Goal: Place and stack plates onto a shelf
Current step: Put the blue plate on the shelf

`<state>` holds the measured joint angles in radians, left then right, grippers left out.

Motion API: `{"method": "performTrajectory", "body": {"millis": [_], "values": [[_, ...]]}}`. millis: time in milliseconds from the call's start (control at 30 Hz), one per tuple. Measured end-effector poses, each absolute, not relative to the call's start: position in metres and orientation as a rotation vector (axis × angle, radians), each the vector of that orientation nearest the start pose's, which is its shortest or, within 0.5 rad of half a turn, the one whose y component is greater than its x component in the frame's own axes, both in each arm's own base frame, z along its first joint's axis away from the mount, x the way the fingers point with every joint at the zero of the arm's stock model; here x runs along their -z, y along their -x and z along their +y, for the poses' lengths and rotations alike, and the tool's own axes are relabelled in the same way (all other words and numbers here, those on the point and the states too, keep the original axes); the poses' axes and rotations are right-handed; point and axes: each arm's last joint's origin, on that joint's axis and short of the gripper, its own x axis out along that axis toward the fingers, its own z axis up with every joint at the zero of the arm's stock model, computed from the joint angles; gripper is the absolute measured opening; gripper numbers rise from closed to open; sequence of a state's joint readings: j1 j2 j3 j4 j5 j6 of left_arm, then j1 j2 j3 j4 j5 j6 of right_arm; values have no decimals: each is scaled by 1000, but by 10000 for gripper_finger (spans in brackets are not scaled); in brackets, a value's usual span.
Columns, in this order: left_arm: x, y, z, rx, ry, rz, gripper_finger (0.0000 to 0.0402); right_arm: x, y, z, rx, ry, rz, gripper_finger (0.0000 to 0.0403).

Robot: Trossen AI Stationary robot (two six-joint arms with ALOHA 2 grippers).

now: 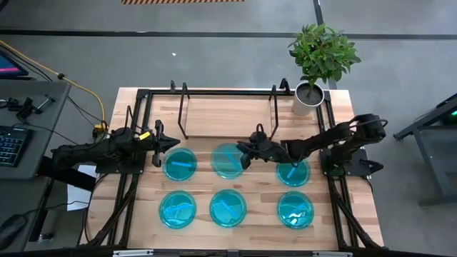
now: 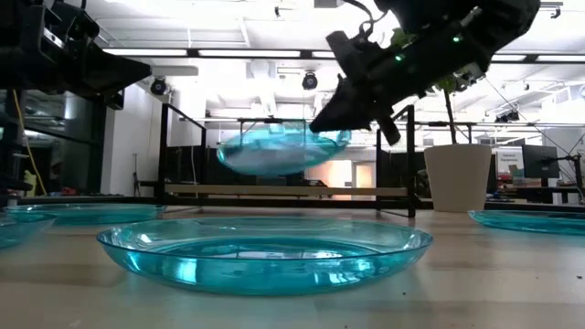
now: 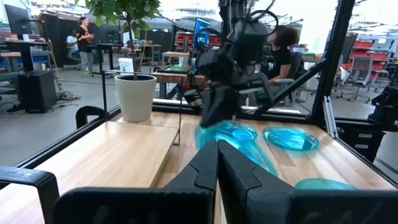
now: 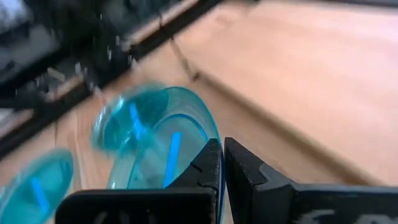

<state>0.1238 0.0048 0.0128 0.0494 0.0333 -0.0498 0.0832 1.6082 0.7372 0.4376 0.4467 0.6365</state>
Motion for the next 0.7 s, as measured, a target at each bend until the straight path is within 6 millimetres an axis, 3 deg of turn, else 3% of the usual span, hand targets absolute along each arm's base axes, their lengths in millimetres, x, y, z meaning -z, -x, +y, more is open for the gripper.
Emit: {"method": "performTrajectory", "body": {"millis": [267, 533, 700], "values": [[-172, -96, 11, -89, 45, -61, 0, -187, -342, -31, 552, -506, 36, 0], [-172, -96, 11, -89, 45, -60, 0, -206, -389, -59, 692, -369, 43, 0], [-172, -96, 11, -89, 45, -60, 0, -202, -406, -82, 787, -328, 102, 0]]}}
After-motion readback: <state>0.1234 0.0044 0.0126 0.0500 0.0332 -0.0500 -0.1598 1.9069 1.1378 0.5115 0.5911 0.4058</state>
